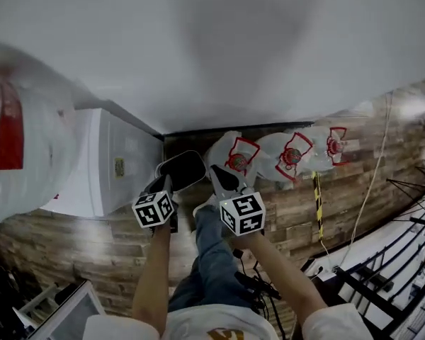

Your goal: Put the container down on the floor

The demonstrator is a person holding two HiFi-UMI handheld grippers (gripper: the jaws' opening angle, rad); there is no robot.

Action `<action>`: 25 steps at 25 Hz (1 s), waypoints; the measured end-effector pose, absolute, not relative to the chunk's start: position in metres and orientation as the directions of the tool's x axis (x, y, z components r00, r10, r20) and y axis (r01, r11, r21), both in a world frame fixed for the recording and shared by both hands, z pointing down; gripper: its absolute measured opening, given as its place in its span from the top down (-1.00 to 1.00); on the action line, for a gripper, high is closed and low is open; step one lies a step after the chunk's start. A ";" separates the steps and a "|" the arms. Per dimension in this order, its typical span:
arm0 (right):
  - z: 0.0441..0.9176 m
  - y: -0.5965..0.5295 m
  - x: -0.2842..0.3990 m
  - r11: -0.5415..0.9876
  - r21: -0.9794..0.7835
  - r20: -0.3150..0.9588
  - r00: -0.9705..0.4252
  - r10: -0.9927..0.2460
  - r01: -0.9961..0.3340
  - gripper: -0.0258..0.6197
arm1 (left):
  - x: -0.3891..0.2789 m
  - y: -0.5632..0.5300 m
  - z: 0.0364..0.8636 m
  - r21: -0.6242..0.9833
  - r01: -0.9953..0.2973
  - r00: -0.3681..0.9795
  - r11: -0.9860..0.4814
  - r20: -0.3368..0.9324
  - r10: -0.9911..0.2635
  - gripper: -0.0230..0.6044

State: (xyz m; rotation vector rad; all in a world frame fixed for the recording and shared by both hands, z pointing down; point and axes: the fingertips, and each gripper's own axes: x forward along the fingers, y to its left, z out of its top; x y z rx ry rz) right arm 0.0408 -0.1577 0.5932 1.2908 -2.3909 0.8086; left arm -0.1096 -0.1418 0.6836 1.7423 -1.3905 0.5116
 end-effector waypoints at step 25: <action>0.318 -0.054 0.079 0.411 -0.114 0.258 -0.426 -0.867 -0.905 0.85 | -0.100 -0.070 0.324 0.258 -0.878 0.468 -0.404 0.283 -0.837 0.93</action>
